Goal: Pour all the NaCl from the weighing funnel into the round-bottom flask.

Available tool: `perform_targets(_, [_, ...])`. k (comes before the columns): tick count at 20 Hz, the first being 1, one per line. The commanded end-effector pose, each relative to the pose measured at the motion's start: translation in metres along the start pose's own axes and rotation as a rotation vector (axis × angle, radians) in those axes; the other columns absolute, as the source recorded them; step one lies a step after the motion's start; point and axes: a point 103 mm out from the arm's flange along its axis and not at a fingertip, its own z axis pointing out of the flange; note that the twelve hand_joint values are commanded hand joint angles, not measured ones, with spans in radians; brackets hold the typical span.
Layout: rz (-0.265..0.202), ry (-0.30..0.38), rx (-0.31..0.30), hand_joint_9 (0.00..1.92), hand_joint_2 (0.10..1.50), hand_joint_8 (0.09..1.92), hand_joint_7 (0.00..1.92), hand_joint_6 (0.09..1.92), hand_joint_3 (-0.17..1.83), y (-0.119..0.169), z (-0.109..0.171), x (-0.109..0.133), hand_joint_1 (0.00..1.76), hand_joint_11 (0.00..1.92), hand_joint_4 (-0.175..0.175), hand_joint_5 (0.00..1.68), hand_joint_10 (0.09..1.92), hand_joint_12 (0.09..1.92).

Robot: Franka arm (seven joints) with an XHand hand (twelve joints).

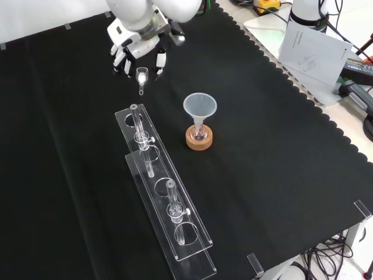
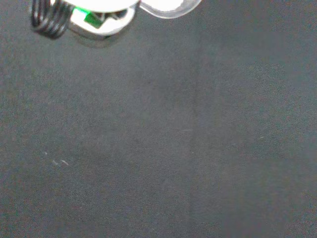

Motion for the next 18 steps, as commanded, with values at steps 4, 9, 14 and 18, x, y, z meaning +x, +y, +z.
perform_targets(4, [0.048, -0.062, -0.012, 0.77, 0.71, 0.67, 0.47, 0.65, 0.56, -0.048, -0.042, 0.003, 1.11, 0.56, 0.175, 1.26, 0.51, 1.21])
perform_targets(9, [0.072, -0.081, -0.020, 0.76, 0.71, 0.67, 0.47, 0.65, 0.56, -0.073, -0.059, 0.009, 1.11, 0.56, 0.175, 1.26, 0.51, 1.21])
perform_targets(14, [0.090, -0.098, -0.016, 0.76, 0.71, 0.67, 0.47, 0.66, 0.56, -0.099, -0.070, 0.020, 1.11, 0.56, 0.175, 1.26, 0.50, 1.21])
perform_targets(18, [0.103, -0.116, -0.006, 0.77, 0.71, 0.67, 0.47, 0.66, 0.56, -0.118, -0.074, 0.030, 1.11, 0.56, 0.175, 1.26, 0.50, 1.21])
